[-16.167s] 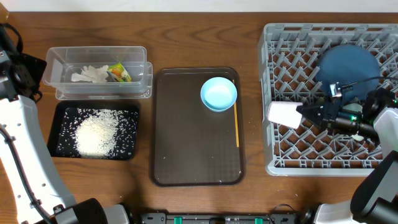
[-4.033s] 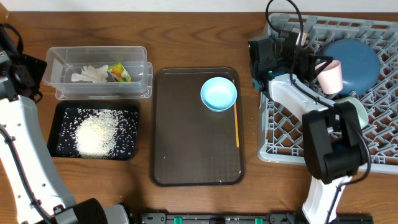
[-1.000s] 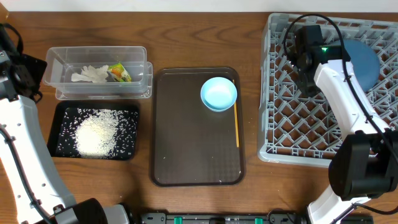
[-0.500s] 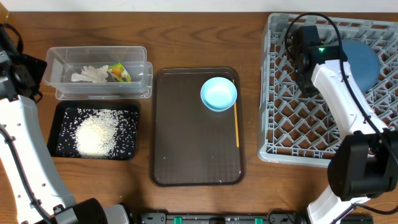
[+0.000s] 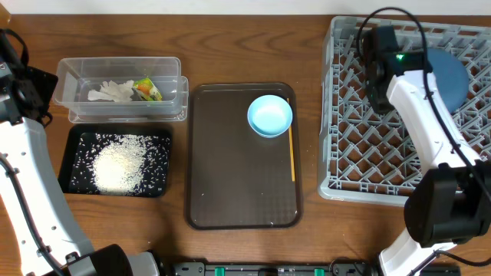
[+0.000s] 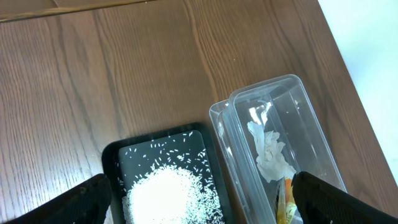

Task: Sort waste into correct bins and load items into the dishwasher rack

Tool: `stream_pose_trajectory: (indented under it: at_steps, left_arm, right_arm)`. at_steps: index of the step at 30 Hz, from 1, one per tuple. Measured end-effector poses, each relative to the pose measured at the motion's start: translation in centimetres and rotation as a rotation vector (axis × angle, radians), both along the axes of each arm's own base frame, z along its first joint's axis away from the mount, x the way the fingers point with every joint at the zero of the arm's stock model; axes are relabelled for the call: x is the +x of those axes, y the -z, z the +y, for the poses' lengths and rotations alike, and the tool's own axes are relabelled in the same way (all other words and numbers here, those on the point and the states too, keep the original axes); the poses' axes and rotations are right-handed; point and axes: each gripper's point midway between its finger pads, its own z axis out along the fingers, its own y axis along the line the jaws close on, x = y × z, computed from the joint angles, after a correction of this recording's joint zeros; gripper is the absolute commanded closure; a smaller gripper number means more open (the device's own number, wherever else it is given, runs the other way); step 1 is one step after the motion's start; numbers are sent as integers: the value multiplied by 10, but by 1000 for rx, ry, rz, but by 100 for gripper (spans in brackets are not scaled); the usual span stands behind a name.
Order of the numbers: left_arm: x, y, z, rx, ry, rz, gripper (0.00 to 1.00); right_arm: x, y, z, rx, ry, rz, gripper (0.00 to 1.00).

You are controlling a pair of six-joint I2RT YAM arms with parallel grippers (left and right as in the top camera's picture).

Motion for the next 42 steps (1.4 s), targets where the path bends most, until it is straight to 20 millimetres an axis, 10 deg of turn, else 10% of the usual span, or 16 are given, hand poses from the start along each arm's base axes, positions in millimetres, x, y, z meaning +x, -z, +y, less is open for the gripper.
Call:
stream_pose_trajectory:
  at_steps: [10,20,30,42]
  left_arm:
    - [0,0,0,0,0,0,5]
    - [0,0,0,0,0,0,5]
    - [0,0,0,0,0,0,5]
    - [0,0,0,0,0,0,5]
  right_arm:
    - [25,-31,64,650,-63,-134,99]
    - [25,-64,66,1339,-95,-240,99]
    - [-17,-50,112,1843,-170,-128,99]
    - [-51,-13,124,1976,-52,-29,99]
